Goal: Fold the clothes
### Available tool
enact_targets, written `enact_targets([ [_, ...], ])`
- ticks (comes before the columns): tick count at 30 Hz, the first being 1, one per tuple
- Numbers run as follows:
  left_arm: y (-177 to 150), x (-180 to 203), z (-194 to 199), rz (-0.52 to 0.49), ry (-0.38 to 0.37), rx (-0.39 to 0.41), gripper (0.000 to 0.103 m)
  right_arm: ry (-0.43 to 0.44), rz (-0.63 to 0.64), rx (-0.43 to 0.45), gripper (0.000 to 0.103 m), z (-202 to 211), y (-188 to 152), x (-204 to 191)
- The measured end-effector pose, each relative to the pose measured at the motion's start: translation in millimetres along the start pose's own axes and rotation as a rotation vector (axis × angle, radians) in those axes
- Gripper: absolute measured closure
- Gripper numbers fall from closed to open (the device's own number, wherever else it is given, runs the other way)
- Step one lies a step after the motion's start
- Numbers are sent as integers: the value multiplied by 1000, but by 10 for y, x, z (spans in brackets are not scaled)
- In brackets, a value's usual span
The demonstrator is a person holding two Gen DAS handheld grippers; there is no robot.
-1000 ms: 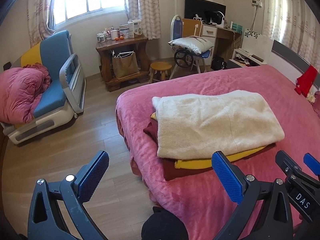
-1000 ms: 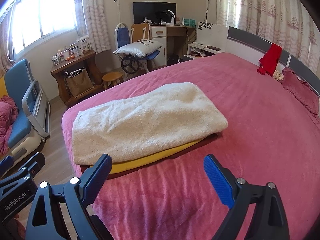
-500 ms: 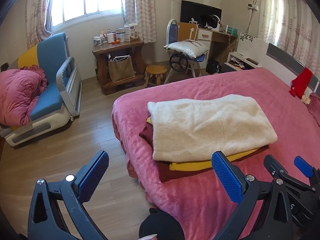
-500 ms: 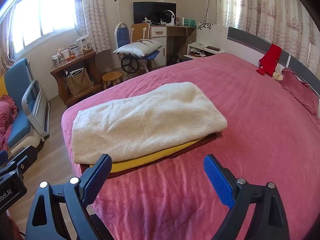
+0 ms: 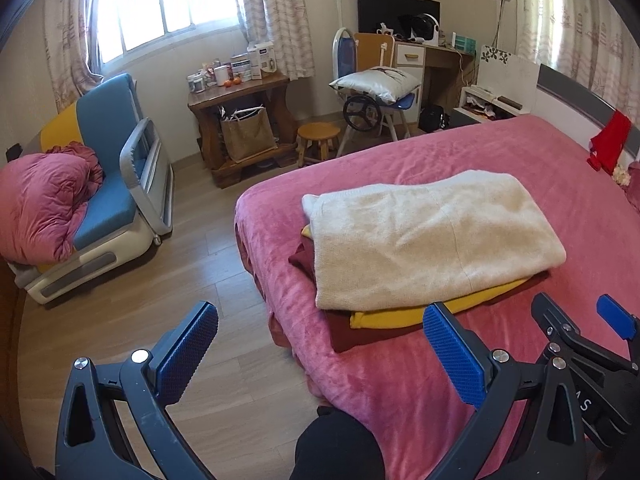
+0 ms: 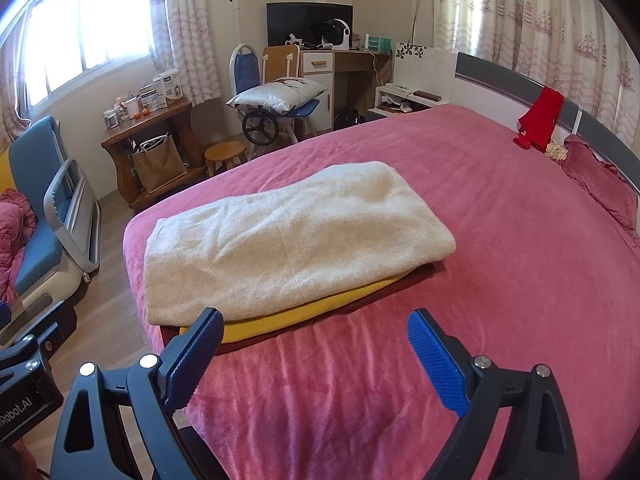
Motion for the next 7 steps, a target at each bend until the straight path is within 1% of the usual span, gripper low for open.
enact_targets([
  [2,-19,36,-10,-9,-22,-9,0,1,-2,-4,8,-6,-6,3],
  [5,-40,46,5,-14,-13,-3,0,4,-10,-4,8,-6,-11,16],
  [7,-54,51,-6,-3,-33,-14,0,2,-12,-5,8,-7,-15,30],
])
Point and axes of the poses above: each gripper's, at about its wrist camera, not at the fingertips, and z roughly against the way its jaws point, x to its right, y to its top, the point moved 6 cm from there along -z, roughly the way its jaws point, and after that the axes turned 1 degree about x, right-handed, at the moved point
